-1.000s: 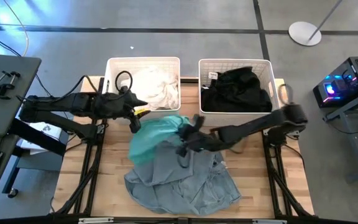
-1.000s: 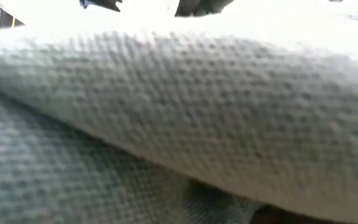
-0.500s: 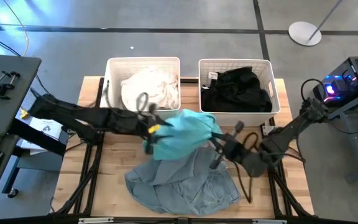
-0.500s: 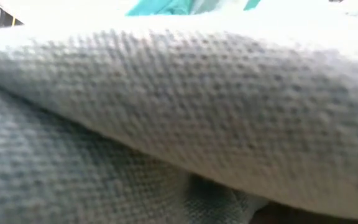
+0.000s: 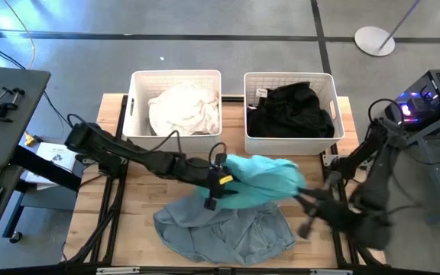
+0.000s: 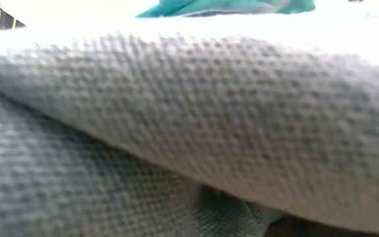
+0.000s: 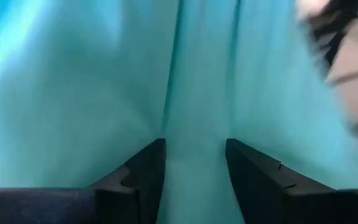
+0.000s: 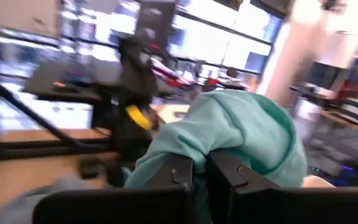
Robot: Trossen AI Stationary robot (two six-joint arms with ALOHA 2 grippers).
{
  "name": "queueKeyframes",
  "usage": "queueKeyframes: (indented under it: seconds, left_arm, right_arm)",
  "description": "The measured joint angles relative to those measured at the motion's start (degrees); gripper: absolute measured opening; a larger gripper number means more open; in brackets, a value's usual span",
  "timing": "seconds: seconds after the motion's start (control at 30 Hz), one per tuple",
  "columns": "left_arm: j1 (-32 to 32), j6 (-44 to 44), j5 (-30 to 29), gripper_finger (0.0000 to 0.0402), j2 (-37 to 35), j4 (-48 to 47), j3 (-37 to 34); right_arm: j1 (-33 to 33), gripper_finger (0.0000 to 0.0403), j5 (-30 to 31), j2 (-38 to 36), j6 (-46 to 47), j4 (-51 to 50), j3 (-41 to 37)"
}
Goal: Sort clothes
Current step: Put the blue shorts into the left white laundry bin
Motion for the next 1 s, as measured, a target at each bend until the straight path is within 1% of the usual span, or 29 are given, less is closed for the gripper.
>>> queueKeyframes:
  seconds: [0.07,0.13,0.27,0.33,0.37,0.4,0.5,0.53,0.6,0.63,0.67,0.7,0.77,0.8,0.83,0.87,0.93,1.0]
  left_arm:
    - [0.02,-0.60,-2.17,0.0161,0.43,-2.99,-0.04]
    - [0.02,-1.99,-3.31,0.0161,0.37,-5.71,-0.05]
    - [-0.19,-4.86,-3.80,0.0161,0.36,-9.93,-0.07]
    - [-0.52,-6.02,-4.81,0.0161,0.34,-12.20,-0.07]
    - [-0.80,-6.49,-5.64,0.0161,0.33,-13.54,-0.07]
    - [-1.16,-7.10,-6.69,0.0161,0.33,-15.22,-0.07]
    - [-2.49,-8.90,-10.60,0.0161,0.33,-19.90,-0.07]
    - [-2.96,-9.32,-11.89,0.0161,0.33,-21.09,-0.07]
    - [-3.98,-10.07,-14.27,0.0161,0.33,-23.30,-0.07]
    - [-4.48,-10.48,-15.34,0.0161,0.33,-24.05,-0.07]
    - [-5.05,-10.85,-16.50,0.0161,0.32,-24.75,-0.07]
    - [-5.57,-11.19,-17.52,0.0161,0.21,-25.39,-0.07]
    - [-6.48,-12.04,-19.16,0.0161,0.16,-25.67,-0.07]
    - [-6.90,-12.23,-19.83,0.0161,0.16,-25.65,-0.07]
    - [-7.18,-12.40,-20.32,0.0161,0.16,-25.62,-0.07]
    - [-7.41,-12.37,-20.66,0.0161,0.16,-25.37,-0.07]
    - [-7.56,-12.10,-21.03,0.0161,0.16,-24.81,-0.07]
    - [-7.49,-12.57,-21.08,0.0161,0.16,-24.76,-0.07]
  right_arm:
    - [3.26,0.0005,-0.09,-2.14,-0.97,1.85,0.02]
    - [4.62,0.0005,0.16,-3.51,0.25,2.49,0.05]
    - [3.33,0.0006,0.00,-4.16,6.31,-2.12,0.07]
    - [2.48,0.0006,-2.90,-3.82,11.88,-6.98,0.07]
    - [2.41,0.0006,-5.59,-3.70,15.98,-10.44,0.07]
    - [2.29,0.0006,-9.79,-3.59,21.95,-15.06,0.07]
    - [0.27,0.0006,-25.26,-2.20,44.85,-31.24,0.09]
    - [-0.54,0.0006,-28.90,-1.04,53.08,-37.16,0.04]
    - [-2.19,0.0006,-34.24,1.75,67.74,-46.64,-1.49]
    - [-3.09,0.0006,-37.50,3.22,74.15,-50.14,-2.61]
    - [-4.05,0.0006,-42.04,4.57,78.64,-51.98,-3.75]
    - [-4.97,0.0006,-47.66,5.72,81.08,-52.17,-4.89]
    - [-6.76,0.0007,-57.82,8.06,81.00,-50.50,-6.91]
    - [-7.49,0.0008,-60.29,9.18,79.33,-49.54,-7.61]
    - [-8.25,0.0009,-60.57,10.24,77.56,-48.90,-8.06]
    - [-9.10,0.0012,-59.20,11.17,76.25,-48.32,-8.40]
    - [-11.19,0.0022,-53.98,12.92,74.49,-47.61,-8.54]
    - [-13.90,0.0041,-53.12,14.24,70.63,-46.28,-8.63]
